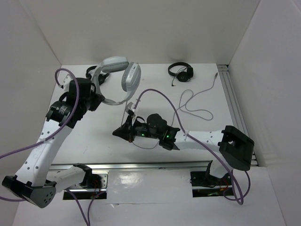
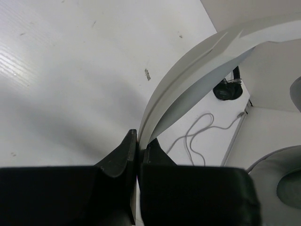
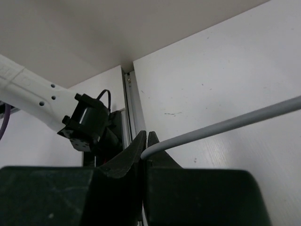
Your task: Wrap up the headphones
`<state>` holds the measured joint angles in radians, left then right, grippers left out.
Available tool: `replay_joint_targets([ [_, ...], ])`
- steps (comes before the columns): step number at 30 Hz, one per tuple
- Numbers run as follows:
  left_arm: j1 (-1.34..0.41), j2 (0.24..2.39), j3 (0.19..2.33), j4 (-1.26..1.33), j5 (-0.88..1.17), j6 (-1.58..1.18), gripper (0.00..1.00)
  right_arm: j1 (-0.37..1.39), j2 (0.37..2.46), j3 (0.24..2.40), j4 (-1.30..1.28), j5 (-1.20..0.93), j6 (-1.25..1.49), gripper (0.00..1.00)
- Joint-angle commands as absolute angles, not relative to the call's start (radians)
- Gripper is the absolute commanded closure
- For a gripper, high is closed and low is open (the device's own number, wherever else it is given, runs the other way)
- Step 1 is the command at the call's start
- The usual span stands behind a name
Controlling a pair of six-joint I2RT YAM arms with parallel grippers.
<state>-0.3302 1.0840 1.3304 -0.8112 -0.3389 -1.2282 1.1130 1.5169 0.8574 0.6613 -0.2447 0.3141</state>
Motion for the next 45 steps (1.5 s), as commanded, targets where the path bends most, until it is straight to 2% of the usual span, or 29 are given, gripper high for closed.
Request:
replay_joint_targets([
  [1,-0.324,1.074,1.335,-0.663,-0.423,-1.290,1.00,1.135,1.499,0.925,0.606,-0.397,0.261,1.00],
  [12,-0.324,1.140,1.302,-0.710,-0.521,-1.065,1.00,1.112,1.467,1.046,0.456,-0.567,0.202,1.00],
  [16,-0.324,1.195,1.267,-0.721,-0.555,-0.990,1.00,1.043,1.434,1.072,0.419,-0.679,0.219,0.92],
  [19,-0.324,1.238,1.237,-0.721,-0.516,-0.937,1.00,0.981,1.425,1.083,0.484,-0.782,0.313,0.90],
  [23,-0.324,1.247,1.168,-0.663,-0.442,-0.928,1.00,0.930,1.425,1.011,0.797,-0.870,0.504,0.88],
  [27,-0.345,1.238,1.121,-0.624,-0.442,-0.919,1.00,0.920,1.448,1.000,0.986,-0.908,0.675,0.84],
  [32,-0.380,1.270,1.112,-0.636,-0.488,-0.897,1.00,0.911,1.448,1.112,0.868,-0.879,0.661,0.74],
  [35,-0.380,1.279,1.088,-0.637,-0.497,-0.897,1.00,0.901,1.468,1.170,0.827,-0.902,0.686,0.64],
  [40,-0.390,1.279,1.066,-0.609,-0.488,-0.888,1.00,0.881,1.468,1.152,0.906,-0.911,0.764,0.64],
  [45,-0.390,1.279,1.037,-0.589,-0.479,-0.856,1.00,0.857,1.456,1.192,0.861,-0.911,0.764,0.64],
])
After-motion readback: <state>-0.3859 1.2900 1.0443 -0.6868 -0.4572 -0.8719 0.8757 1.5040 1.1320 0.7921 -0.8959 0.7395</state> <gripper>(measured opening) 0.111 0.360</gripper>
